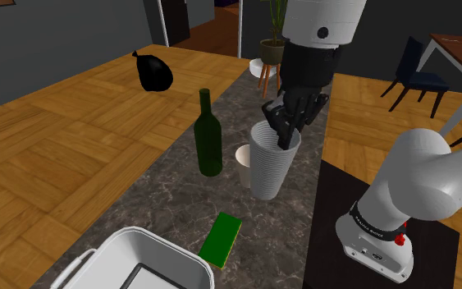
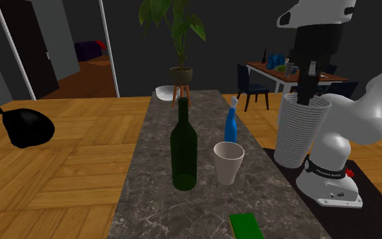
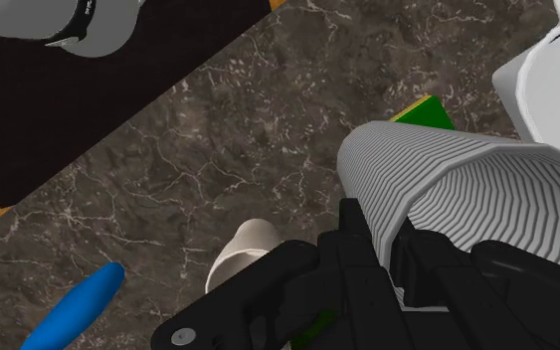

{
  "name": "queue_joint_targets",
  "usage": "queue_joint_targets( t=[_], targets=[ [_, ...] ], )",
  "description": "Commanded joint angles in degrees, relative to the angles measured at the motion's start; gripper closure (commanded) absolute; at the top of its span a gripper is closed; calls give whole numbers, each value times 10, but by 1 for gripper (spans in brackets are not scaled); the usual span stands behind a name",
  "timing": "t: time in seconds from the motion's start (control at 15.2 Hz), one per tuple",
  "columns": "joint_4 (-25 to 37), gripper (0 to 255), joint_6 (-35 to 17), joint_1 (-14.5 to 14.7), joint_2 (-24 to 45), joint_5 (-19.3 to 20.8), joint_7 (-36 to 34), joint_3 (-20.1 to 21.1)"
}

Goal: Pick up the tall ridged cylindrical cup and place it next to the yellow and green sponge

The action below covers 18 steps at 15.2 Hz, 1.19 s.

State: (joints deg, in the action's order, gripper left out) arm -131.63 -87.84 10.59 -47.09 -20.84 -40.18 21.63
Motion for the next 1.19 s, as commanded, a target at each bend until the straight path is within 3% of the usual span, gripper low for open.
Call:
queue_joint_targets(
  t=[0.0,1.12],
  targets=[
    [-11,255,-4,5,-9,-9,-10,10],
    [-149,255,-120,20,-31,-44,8,45]
  ],
)
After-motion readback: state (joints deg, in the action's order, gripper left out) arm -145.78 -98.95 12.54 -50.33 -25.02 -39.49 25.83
